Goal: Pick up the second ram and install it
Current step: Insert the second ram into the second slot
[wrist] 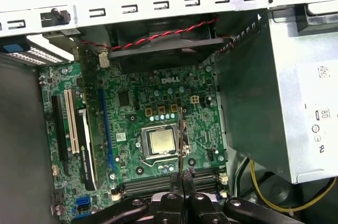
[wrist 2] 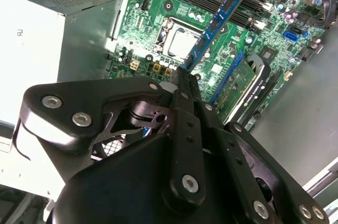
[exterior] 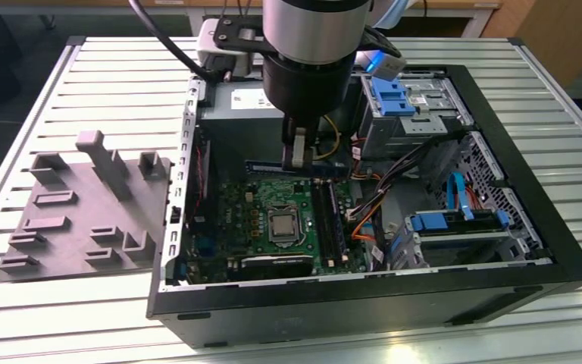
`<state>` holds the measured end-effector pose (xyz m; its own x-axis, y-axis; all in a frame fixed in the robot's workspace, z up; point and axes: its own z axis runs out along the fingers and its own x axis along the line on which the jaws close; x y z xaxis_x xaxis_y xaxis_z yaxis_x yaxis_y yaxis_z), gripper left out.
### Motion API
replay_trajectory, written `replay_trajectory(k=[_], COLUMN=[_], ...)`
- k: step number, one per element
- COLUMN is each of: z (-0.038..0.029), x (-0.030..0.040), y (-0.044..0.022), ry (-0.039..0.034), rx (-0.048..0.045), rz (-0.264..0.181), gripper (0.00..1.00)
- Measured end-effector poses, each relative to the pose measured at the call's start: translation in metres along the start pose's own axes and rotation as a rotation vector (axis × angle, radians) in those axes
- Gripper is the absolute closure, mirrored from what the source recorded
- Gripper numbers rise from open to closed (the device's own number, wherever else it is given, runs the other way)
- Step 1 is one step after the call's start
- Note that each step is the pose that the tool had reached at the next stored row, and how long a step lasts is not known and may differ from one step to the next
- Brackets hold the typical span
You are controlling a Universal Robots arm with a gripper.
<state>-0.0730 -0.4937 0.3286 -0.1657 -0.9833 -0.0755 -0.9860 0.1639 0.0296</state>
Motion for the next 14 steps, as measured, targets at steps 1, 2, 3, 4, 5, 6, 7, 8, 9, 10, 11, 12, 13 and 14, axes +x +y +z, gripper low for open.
replay_trajectory(k=[1,2,3,4,5,6,7,8,9,10,11,12,13,14], z=[0.0001,0.0001,0.0002,0.0002,0.0003,0.0003,0.0003,0.0004,0.0004,0.0005,0.0005,0.0005,0.0006,0.0006], x=[0.0,0.0,0.0,0.0,0.0,0.0,0.0,0.0,0.0,0.0,0.0,0.0,0.0,0.0], y=[0.0,0.0,0.0,0.0,0.0,0.0,0.0,0.0,0.0,0.0,0.0,0.0,0.0,0.0], ry=[-0.0002,-0.0003,-0.0004,-0.0005,-0.0007,-0.0009,-0.001,-0.0012,-0.0013,-0.0015,-0.0017,-0.0019,-0.0021,-0.0022], rx=[0.0004,0.0009,0.0013,0.0016,0.002,0.0024,0.0028,0.0032,0.0036,0.004,0.0044,0.0047,0.0052,0.0055], rz=[0.005,0.011,0.016,0.021,0.026,0.031,0.036,0.042,0.047,0.052,0.057,0.062,0.067,0.072], gripper=[0.89,0.89,0.89,0.89,0.89,0.89,0.89,0.89,0.89,0.89,0.89,0.89,0.89,0.89])
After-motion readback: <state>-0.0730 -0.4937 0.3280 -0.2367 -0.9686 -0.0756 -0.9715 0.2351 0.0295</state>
